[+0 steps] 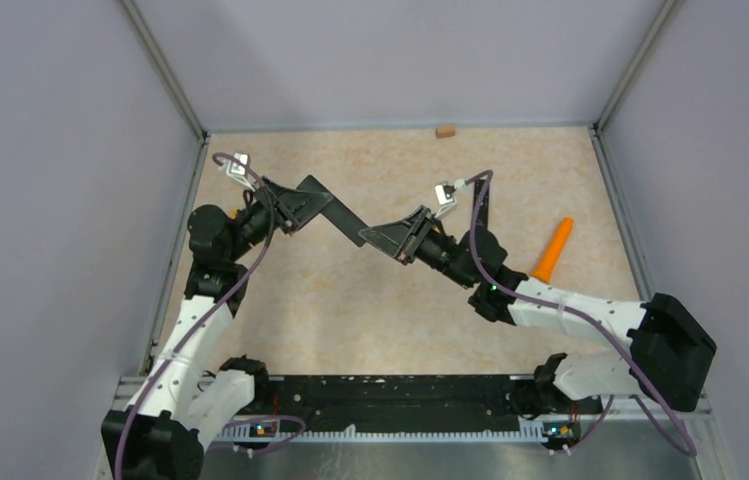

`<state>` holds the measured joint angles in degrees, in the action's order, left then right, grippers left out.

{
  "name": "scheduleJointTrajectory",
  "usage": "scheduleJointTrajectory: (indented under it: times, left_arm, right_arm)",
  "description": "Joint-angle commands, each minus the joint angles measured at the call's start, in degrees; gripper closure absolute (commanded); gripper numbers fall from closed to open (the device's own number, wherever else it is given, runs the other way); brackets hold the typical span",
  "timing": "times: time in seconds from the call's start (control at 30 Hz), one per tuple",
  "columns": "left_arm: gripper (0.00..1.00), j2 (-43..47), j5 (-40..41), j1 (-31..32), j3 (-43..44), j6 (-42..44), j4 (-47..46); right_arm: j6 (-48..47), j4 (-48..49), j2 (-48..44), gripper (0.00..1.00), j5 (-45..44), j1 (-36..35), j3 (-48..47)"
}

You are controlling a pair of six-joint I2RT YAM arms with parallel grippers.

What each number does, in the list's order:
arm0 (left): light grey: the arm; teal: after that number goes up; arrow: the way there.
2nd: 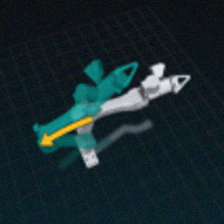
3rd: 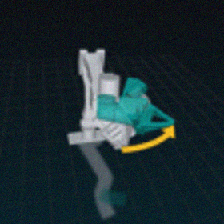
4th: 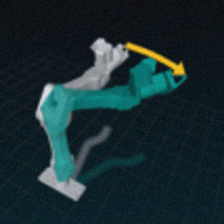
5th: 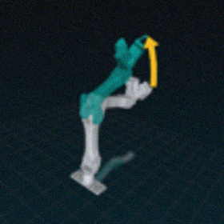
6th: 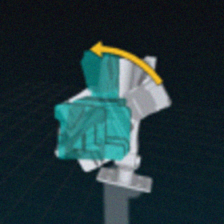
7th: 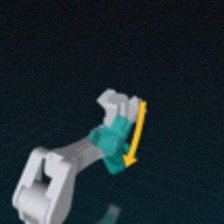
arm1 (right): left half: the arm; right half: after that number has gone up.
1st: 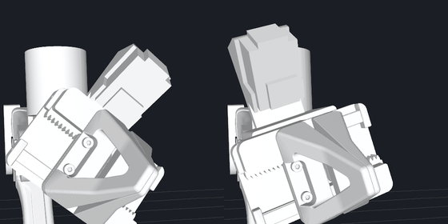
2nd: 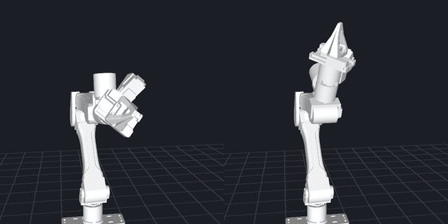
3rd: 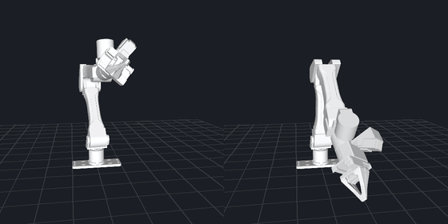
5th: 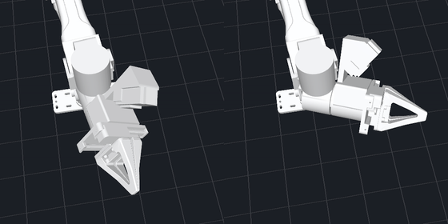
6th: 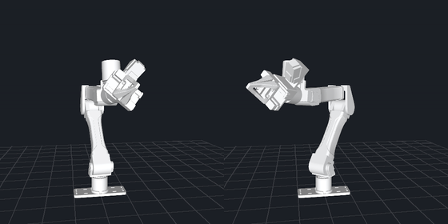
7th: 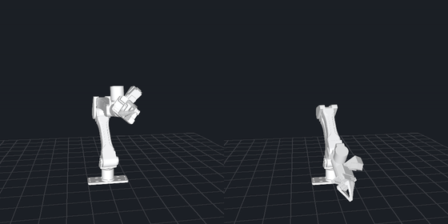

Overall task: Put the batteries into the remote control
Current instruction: Load the battery cover into the remote control.

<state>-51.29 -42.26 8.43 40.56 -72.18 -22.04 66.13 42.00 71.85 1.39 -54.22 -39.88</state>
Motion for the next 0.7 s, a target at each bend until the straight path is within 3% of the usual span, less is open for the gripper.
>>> scheduleJointTrajectory:
  times: [0.0,0.07,0.13,0.3,0.37,0.53,0.67]
  left_arm:
    - [1.00,1.9,-10.4,5.2,-0.2,3.0,2.9]
    - [1.00,2.0,-10.0,4.4,2.0,6.9,8.0]
    - [1.00,2.3,-9.4,3.5,5.7,11.7,13.7]
    - [1.00,2.2,-9.1,3.1,8.9,16.2,16.9]
    - [1.00,1.9,-10.0,3.1,9.0,16.7,16.5]
    - [1.00,1.9,-14.9,3.0,8.1,17.8,13.5]
    - [1.00,2.3,-17.9,3.0,8.1,19.3,13.2]
  right_arm:
    - [-4.0,-4.2,1.4,0.79,1.0,1.6,-5.9]
    - [-7.5,-6.5,-0.7,0.77,0.4,2.7,-5.3]
    - [-11.5,-8.9,-3.4,0.69,1.1,3.9,-4.6]
    - [-24.7,-15.6,-8.2,0.29,8.6,4.6,-6.0]
    - [-27.4,-16.3,-9.1,0.18,12.2,4.6,-6.2]
    - [-30.8,-16.2,-7.3,0.15,24.1,4.6,-7.8]
    - [-32.5,-17.2,-4.0,0.20,32.5,4.6,-10.5]
